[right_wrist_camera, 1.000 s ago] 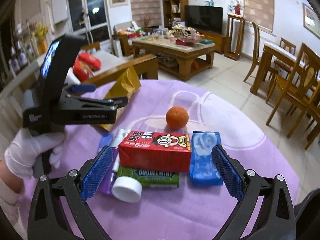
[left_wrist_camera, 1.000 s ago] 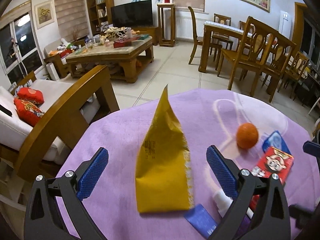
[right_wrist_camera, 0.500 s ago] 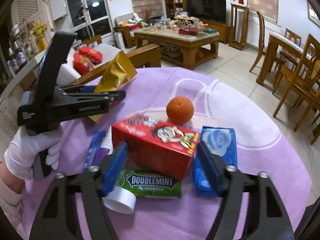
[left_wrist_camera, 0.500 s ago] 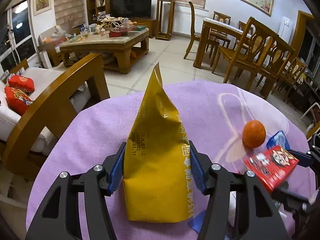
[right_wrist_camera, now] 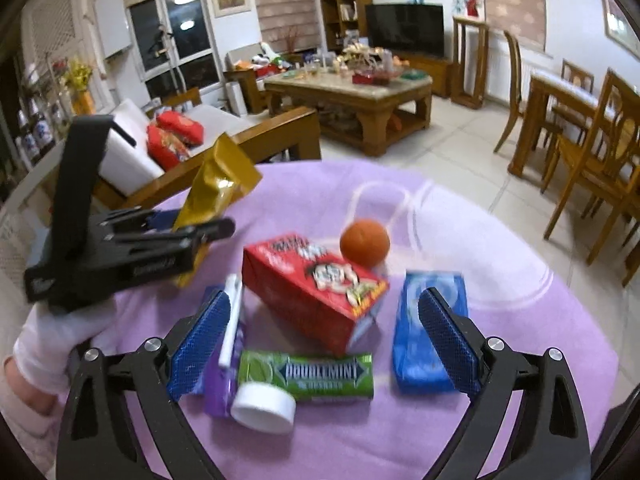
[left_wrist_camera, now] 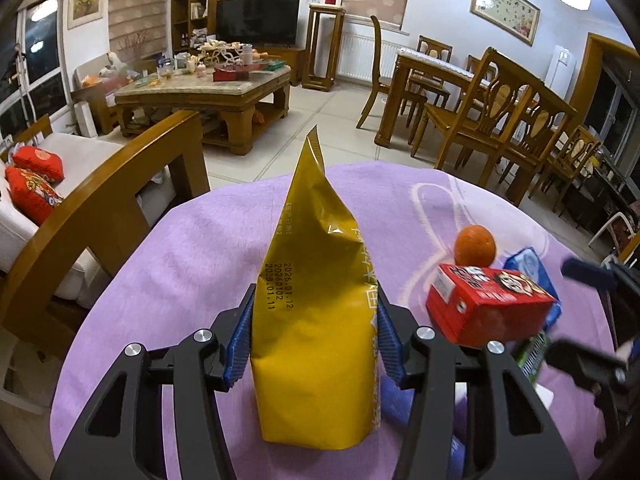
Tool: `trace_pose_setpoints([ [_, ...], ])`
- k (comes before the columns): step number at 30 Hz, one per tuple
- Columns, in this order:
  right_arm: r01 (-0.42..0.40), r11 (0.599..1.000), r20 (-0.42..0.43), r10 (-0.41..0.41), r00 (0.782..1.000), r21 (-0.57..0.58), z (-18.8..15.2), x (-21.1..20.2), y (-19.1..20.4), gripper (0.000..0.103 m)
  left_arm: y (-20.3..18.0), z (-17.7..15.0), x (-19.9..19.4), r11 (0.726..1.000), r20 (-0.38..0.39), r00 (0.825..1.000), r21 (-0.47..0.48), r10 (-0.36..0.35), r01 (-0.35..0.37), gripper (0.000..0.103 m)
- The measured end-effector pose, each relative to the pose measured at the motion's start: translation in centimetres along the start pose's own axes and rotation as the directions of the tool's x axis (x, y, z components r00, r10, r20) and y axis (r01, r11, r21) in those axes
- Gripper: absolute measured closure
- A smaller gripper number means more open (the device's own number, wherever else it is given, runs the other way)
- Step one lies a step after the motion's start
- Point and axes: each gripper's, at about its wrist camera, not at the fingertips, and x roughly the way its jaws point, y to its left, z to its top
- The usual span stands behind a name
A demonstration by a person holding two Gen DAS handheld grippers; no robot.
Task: Collect trash
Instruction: 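Grasp the red milk box with the right tool while the left tool holds the yellow bag, then carry the yellow bag and red milk box over the bin and release both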
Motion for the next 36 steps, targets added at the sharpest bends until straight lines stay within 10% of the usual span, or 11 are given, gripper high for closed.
trace_pose_setpoints([
  [8,0.057,0.985,-0.094,-0.073,0.993,-0.160,1.9,5.4,2.5,0.009,0.4,-1.1,-1.1,1.000,0.005,1.000,-0.005,-0.030,0.030,0.050],
  [16,-0.034,0.997,-0.122,0.025,0.992,-0.074,2.0,5.5,1.4,0.049,1.7,-2.0,-1.5,0.998,0.022,0.998,-0.024,-0.059,0.059,0.050],
  [36,-0.126,0.990,0.137,0.117,0.984,0.058,-2.6,-9.1,0.9,0.051,-2.8,-4.6,-7.6,0.988,0.131,0.979,0.014,-0.157,0.157,0.050],
])
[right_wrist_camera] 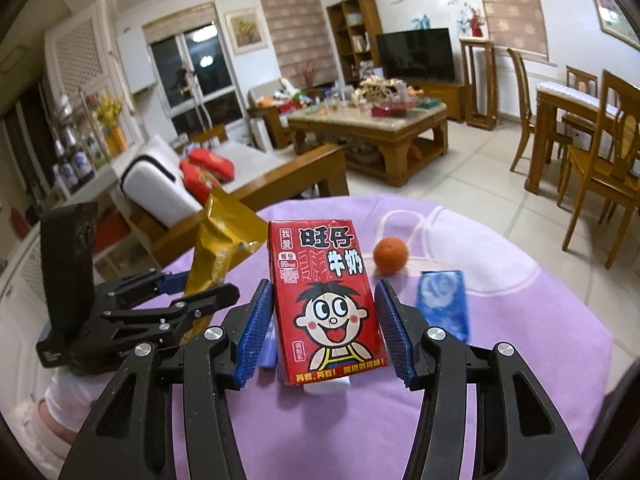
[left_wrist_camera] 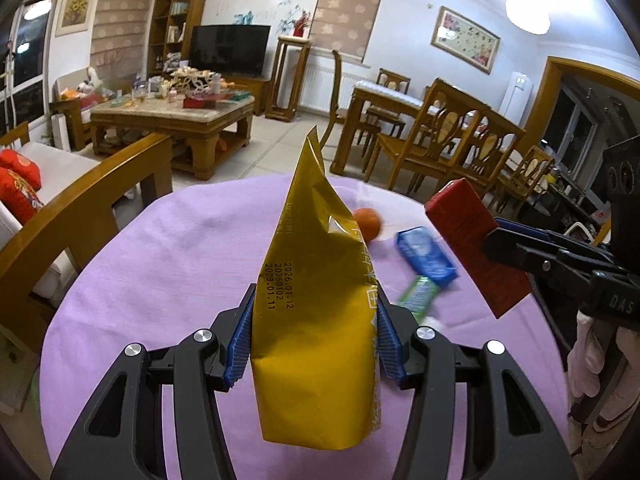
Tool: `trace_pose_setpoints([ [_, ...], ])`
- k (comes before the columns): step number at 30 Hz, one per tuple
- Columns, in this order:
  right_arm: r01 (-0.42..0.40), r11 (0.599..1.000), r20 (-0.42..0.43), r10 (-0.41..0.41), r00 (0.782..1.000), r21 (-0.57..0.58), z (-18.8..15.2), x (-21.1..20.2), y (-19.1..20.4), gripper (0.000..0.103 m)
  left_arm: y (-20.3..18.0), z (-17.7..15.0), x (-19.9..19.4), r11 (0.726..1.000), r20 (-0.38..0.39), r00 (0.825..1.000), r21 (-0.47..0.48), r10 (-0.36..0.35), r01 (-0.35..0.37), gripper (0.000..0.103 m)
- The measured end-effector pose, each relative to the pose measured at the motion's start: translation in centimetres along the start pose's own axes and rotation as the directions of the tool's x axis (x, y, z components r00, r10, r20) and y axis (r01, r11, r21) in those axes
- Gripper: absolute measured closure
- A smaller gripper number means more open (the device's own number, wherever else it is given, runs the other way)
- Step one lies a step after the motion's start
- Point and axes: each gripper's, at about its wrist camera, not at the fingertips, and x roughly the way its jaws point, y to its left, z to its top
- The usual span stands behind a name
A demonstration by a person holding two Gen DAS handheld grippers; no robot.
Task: Collect trash
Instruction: 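Carry the yellow bag and red milk box over the bin and release both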
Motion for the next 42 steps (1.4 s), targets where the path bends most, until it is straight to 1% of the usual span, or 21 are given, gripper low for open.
trace_pose_setpoints([
  [3,0.001,1.000,0.028,-0.002,1.000,0.017,-0.6,-2.9,-0.7,0.051,-1.7,-0.3,-0.8,1.000,0.012,1.000,0.016,-0.020,0.020,0.050],
  [7,0.022,0.999,0.064,-0.024,0.998,0.026,-1.8,-6.9,-2.0,0.051,-4.3,-0.4,-1.5,0.998,0.022,0.999,0.041,-0.047,0.046,0.050],
  [13,0.076,0.996,0.115,-0.081,0.990,0.049,-3.8,-13.1,-4.9,0.051,-8.8,-0.6,-1.7,0.990,0.026,0.995,0.097,-0.101,0.098,0.051],
  [19,0.131,0.986,0.146,-0.146,0.978,0.103,-6.1,-18.4,-9.2,0.051,-13.6,-0.7,-1.1,0.976,0.012,0.987,0.156,-0.158,0.154,0.051],
  [24,0.184,0.969,0.158,-0.209,0.965,0.163,-8.7,-22.6,-13.6,0.051,-18.2,-1.0,0.0,0.957,-0.011,0.978,0.206,-0.208,0.206,0.051],
  [28,0.219,0.952,0.158,-0.255,0.954,0.214,-10.7,-25.3,-17.2,0.051,-21.9,-1.3,1.2,0.939,-0.036,0.969,0.240,-0.246,0.247,0.050],
  [31,0.241,0.935,0.154,-0.287,0.945,0.261,-12.4,-27.2,-20.0,0.051,-25.3,-1.7,2.6,0.922,-0.067,0.958,0.263,-0.278,0.285,0.051],
  [35,0.262,0.910,0.141,-0.320,0.937,0.323,-15.1,-29.3,-23.6,0.051,-28.7,-2.5,4.4,0.903,-0.109,0.947,0.285,-0.304,0.322,0.051],
  [42,0.278,0.878,0.104,-0.341,0.934,0.389,-18.7,-30.5,-27.5,0.050,-33.9,-4.5,7.4,0.871,-0.194,0.925,0.320,-0.326,0.374,0.051],
])
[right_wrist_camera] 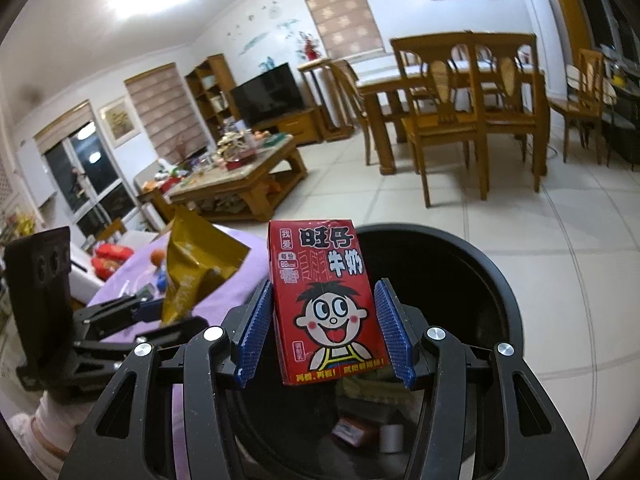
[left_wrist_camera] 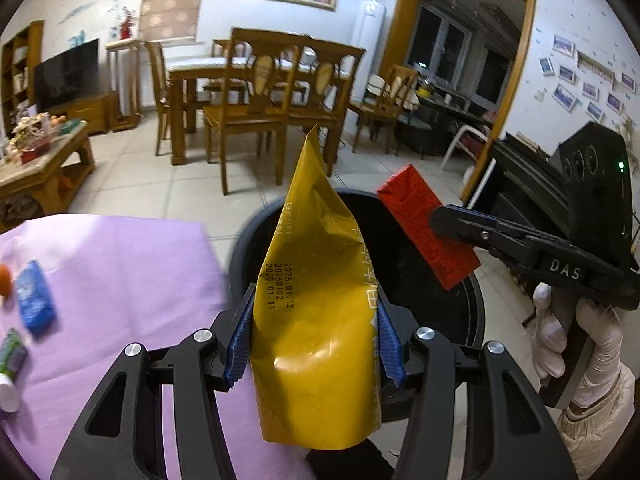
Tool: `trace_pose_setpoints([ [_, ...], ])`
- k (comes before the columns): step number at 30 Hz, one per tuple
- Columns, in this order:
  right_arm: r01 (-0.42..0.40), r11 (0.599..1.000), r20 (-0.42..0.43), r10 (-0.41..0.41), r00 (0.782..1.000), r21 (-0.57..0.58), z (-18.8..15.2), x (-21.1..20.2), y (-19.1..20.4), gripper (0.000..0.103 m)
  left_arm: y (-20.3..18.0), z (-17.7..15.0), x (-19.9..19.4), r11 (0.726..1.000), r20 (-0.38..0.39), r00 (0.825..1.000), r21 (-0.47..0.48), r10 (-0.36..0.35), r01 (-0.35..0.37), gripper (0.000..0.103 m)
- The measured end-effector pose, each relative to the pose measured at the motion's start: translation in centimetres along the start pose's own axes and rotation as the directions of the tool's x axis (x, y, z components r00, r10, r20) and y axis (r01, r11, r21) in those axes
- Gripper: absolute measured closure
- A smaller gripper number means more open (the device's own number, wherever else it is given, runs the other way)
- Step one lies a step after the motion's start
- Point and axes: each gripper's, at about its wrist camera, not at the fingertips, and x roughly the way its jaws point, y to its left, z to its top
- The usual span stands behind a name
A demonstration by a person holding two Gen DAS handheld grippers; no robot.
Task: Collect trash
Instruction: 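Carry the yellow bag and red milk box over the bin and release both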
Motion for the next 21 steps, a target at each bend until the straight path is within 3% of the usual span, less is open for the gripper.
trace_pose_setpoints([
  [16,0.050,0.996,-0.067,-0.046,0.997,0.069,-1.8,2.2,-3.9,0.050,-2.8,-0.5,4.6,1.000,-0.095,0.995,0.030,0.000,0.003,0.050],
  [21,0.065,0.994,-0.079,-0.059,0.995,0.085,-1.8,2.6,-4.2,0.049,-2.7,-0.2,5.0,1.000,-0.113,0.993,0.022,0.016,-0.013,0.043],
])
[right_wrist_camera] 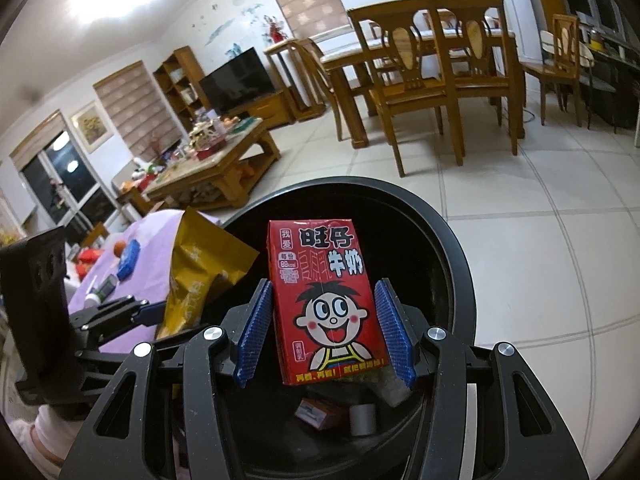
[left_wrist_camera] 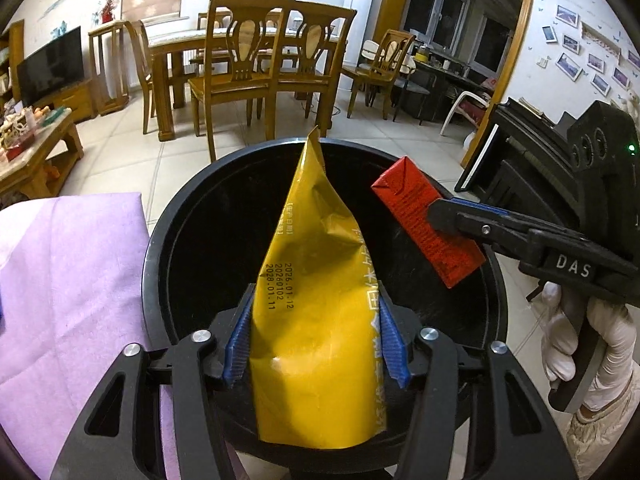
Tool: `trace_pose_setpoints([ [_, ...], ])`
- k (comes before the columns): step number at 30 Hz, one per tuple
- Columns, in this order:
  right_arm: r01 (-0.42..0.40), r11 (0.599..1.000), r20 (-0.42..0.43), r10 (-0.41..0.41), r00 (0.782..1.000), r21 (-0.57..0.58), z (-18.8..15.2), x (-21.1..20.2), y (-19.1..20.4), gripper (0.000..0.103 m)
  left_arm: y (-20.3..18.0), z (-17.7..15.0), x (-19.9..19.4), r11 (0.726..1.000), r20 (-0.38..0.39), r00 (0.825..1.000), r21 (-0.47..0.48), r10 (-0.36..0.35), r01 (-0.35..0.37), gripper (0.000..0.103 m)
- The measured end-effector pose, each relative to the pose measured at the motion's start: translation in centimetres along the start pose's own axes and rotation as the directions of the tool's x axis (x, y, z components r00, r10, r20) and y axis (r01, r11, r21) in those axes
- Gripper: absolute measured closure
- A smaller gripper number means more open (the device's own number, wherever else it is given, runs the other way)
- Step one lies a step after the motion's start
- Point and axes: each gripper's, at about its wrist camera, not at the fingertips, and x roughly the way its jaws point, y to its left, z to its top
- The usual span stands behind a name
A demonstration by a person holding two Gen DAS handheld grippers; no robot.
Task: Collect trash
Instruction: 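Carry the yellow bag and red milk box over the bin and release both, then grasp the purple spray bottle with the left tool while the right tool grasps the blue wet-wipe pack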
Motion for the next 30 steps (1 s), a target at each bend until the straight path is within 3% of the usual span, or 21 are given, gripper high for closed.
trace_pose_setpoints([
  [1,0.002,1.000,-0.003,-0.002,1.000,0.004,0.1,0.1,0.1,0.049,0.0,-0.1,-0.1,1.000,0.002,1.000,-0.003,0.004,-0.004,0.041],
  [3,0.015,1.000,-0.010,-0.015,1.000,0.009,0.1,0.4,0.0,0.049,0.1,-0.1,-0.5,1.000,0.012,1.000,-0.008,0.017,-0.017,0.025],
  [5,0.016,1.000,-0.016,-0.015,1.000,0.017,0.2,0.6,0.0,0.045,0.1,-0.2,-1.2,1.000,0.029,0.999,-0.006,0.023,-0.023,0.022],
  [7,0.017,1.000,-0.011,-0.016,1.000,0.022,0.3,0.7,0.2,0.035,0.1,-0.4,-1.7,1.000,0.038,0.999,-0.005,0.023,-0.023,0.022],
  [13,0.007,1.000,-0.003,-0.007,1.000,0.005,0.3,0.8,1.9,0.029,1.1,-1.0,-3.6,0.999,0.073,0.997,-0.014,0.029,-0.029,0.017],
  [22,-0.034,0.997,-0.001,0.034,0.999,-0.073,0.9,1.6,7.2,0.028,5.4,-2.8,-7.8,0.996,0.129,0.990,-0.081,0.056,-0.046,0.017],
  [30,-0.113,0.982,-0.032,0.109,0.993,-0.151,0.9,4.0,14.1,0.028,11.9,-5.5,-12.9,0.973,0.173,0.972,-0.193,0.160,-0.125,0.017],
])
